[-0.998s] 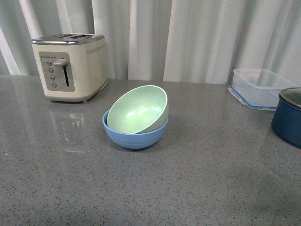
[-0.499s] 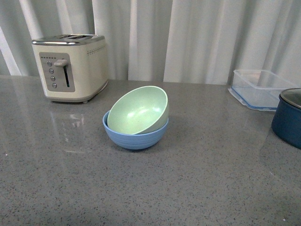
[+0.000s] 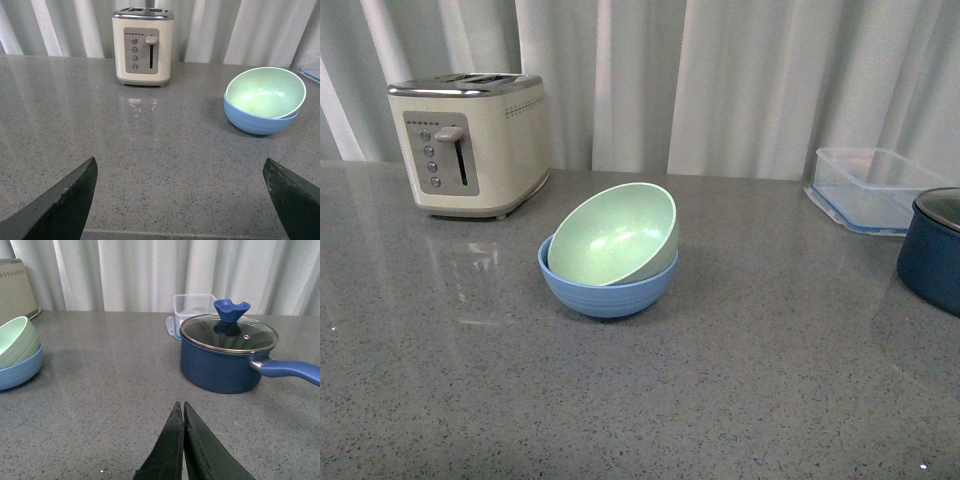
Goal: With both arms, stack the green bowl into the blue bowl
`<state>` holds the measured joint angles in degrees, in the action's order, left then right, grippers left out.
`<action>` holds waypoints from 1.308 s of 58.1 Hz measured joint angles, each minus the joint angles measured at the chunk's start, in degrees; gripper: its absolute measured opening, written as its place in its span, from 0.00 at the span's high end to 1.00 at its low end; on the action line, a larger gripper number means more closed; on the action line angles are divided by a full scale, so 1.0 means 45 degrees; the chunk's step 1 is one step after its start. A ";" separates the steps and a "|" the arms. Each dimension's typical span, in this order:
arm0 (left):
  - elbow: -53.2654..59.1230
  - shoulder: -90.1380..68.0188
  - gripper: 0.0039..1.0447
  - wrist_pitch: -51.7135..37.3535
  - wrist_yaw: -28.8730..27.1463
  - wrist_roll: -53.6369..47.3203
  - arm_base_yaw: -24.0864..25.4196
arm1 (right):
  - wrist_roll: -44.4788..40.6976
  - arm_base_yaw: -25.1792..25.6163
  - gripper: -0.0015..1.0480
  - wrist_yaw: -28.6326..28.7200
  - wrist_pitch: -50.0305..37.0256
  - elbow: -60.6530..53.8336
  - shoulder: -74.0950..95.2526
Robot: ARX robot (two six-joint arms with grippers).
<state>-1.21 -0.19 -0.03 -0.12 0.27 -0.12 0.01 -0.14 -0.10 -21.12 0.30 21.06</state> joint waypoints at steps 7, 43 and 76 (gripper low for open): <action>0.0000 0.0000 0.06 0.0000 0.0000 0.0000 0.0000 | 0.0000 0.0000 0.99 0.0000 0.0568 -0.0005 -0.0583; 0.0000 0.0000 0.06 0.0000 0.0000 0.0005 0.0000 | -0.0005 0.0000 0.99 0.0024 0.4216 0.0005 -0.3808; 0.0000 0.0005 0.06 0.0000 0.0000 0.0000 0.0000 | -0.0005 0.0000 0.38 0.0034 0.4673 0.0005 -0.4624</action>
<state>-1.21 -0.16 -0.03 -0.12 0.27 -0.12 -0.01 -0.14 0.05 -0.10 0.32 0.25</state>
